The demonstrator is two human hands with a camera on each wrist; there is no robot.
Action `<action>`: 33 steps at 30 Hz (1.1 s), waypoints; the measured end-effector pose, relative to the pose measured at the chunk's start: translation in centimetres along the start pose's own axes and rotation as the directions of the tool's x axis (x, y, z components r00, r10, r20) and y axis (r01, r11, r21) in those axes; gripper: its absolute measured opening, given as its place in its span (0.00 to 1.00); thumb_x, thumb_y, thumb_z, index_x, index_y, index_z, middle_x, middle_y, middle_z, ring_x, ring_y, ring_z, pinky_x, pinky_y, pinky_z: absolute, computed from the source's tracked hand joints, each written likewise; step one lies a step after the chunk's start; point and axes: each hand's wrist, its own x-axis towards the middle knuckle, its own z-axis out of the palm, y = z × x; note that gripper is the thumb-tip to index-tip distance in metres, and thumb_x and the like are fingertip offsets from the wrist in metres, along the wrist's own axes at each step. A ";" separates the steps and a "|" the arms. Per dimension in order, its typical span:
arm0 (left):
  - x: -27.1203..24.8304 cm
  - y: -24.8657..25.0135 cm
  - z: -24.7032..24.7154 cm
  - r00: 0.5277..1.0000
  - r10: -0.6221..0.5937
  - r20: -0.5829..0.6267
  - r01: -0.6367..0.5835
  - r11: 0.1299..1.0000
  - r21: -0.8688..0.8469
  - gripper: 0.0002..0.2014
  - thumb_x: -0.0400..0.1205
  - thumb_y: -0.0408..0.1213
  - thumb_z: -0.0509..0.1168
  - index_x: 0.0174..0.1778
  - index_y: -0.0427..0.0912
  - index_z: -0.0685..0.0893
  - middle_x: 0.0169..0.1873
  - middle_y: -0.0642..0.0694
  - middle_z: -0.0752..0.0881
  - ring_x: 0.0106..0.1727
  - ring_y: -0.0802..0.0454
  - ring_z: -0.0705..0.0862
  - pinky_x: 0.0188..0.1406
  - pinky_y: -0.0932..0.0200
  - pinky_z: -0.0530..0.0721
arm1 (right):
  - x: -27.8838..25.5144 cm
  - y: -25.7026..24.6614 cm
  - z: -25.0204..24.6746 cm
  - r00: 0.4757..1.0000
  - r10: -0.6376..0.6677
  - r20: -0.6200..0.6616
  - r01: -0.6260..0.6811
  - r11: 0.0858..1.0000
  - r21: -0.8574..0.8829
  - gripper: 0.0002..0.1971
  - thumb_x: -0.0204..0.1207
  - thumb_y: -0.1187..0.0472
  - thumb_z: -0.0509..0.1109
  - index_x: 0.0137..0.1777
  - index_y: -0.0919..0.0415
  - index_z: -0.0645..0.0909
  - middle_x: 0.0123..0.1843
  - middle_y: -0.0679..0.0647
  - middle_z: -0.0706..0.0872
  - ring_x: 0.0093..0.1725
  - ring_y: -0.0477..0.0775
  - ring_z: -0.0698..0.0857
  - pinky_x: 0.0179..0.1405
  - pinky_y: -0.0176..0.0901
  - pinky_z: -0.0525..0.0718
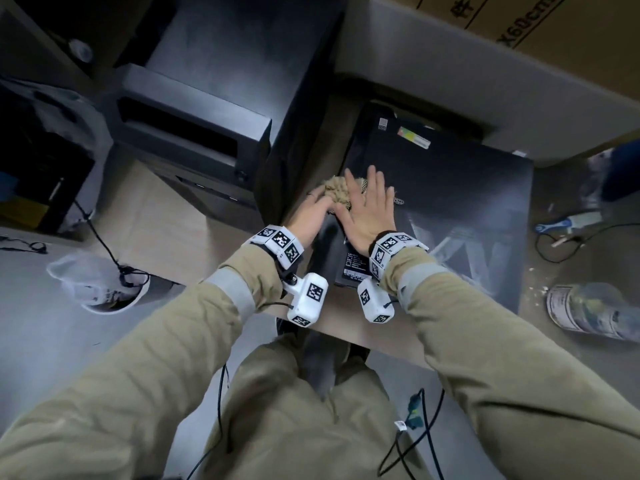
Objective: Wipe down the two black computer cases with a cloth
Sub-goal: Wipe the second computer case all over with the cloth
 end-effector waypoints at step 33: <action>-6.8 1.6 12.7 0.743 0.113 -0.660 0.339 0.787 0.516 0.43 0.73 0.56 0.65 0.82 0.38 0.64 0.77 0.35 0.70 0.77 0.37 0.68 0.76 0.41 0.64 | -12.2 19.4 -0.6 0.913 0.360 -0.190 -0.346 0.932 0.104 0.41 0.85 0.38 0.49 0.90 0.55 0.38 0.89 0.64 0.35 0.88 0.62 0.34 0.86 0.62 0.34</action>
